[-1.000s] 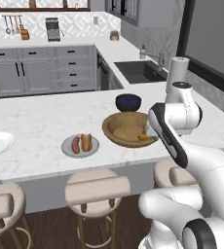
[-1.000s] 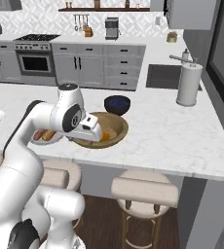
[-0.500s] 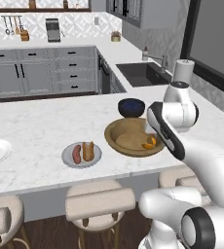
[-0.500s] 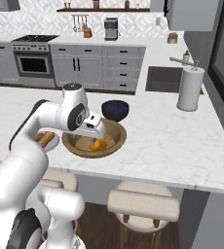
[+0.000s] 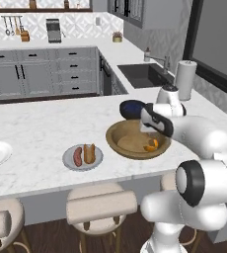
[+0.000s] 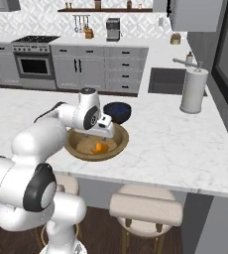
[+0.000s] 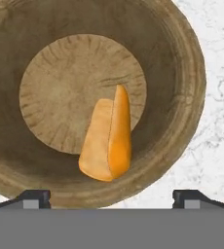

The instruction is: Place one bun and one sausage from the bowl on each plate.

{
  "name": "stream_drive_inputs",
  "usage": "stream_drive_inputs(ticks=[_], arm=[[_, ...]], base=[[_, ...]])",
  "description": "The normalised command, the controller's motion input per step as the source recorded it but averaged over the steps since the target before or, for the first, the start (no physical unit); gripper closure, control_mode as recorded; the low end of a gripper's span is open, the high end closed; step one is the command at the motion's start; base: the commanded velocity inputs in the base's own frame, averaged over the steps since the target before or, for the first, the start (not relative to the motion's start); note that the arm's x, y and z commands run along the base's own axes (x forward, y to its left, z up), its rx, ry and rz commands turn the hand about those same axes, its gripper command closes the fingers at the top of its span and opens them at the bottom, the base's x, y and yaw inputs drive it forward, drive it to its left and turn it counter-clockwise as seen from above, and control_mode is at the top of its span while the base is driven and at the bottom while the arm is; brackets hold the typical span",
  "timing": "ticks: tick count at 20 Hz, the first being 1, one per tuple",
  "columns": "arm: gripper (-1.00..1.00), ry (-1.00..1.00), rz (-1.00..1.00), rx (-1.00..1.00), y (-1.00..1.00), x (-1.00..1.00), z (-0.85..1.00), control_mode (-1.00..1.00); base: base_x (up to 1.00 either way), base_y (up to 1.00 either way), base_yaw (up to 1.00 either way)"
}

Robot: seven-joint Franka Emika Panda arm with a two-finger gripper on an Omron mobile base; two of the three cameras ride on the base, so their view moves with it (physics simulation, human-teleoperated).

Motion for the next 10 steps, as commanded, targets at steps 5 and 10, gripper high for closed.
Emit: stream_drive_inputs(ticks=[5, 10], arm=[[-1.0, 0.0, 0.0, 0.0, -0.01, 0.33, -0.63, -1.0], [-1.0, 0.0, 0.0, 0.0, -0.01, 0.0, -0.19, -1.0]], base=[[0.0, 0.0, 0.0], [0.0, 0.0, 0.0]])
